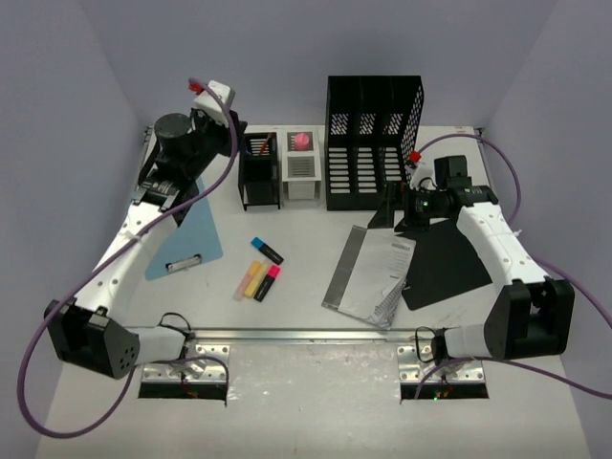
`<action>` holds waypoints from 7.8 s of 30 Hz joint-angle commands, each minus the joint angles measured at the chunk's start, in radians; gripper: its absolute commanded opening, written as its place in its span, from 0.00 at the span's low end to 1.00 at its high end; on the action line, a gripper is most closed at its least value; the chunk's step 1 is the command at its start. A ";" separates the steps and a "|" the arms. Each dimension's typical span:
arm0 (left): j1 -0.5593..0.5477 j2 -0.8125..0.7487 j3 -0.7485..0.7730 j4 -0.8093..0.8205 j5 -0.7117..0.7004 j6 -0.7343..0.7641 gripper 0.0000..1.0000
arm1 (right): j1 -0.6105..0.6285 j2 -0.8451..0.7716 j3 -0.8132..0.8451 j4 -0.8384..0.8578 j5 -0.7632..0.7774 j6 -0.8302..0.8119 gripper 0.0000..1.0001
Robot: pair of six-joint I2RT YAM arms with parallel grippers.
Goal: Organize the desk
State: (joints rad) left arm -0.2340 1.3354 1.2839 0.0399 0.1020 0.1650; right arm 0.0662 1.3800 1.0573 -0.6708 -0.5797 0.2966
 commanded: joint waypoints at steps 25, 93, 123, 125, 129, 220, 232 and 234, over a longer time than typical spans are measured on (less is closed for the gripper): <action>-0.180 0.254 -0.348 -0.706 -0.001 -0.012 0.39 | 0.001 -0.019 -0.005 0.017 0.011 -0.011 0.99; 0.025 0.254 -0.319 0.680 0.100 -0.028 0.00 | 0.001 0.007 0.026 -0.004 0.014 -0.036 0.99; 0.173 -0.027 -0.244 0.003 0.924 0.982 0.54 | 0.001 -0.029 0.026 -0.016 -0.003 -0.053 0.99; 0.171 -0.022 -0.178 -0.553 0.956 1.364 0.57 | 0.001 -0.033 0.013 -0.012 -0.005 -0.053 0.99; 0.171 0.013 -0.127 -1.229 0.796 2.242 0.59 | 0.001 -0.033 -0.009 0.002 -0.014 -0.047 0.99; -0.381 0.274 -0.181 -0.808 0.538 1.409 0.28 | 0.001 -0.027 -0.074 0.010 -0.052 -0.062 0.99; -0.445 0.416 -0.084 -0.821 0.424 1.318 0.29 | 0.001 -0.035 -0.068 -0.003 -0.035 -0.082 0.99; -0.450 0.424 -0.084 -0.822 0.412 1.314 0.28 | 0.001 -0.032 -0.071 -0.001 -0.035 -0.082 0.99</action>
State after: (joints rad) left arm -0.6682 1.7561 1.1709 -0.7620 0.5190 1.4933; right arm 0.0662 1.3693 0.9894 -0.6891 -0.6270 0.2340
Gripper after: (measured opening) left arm 0.287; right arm 0.992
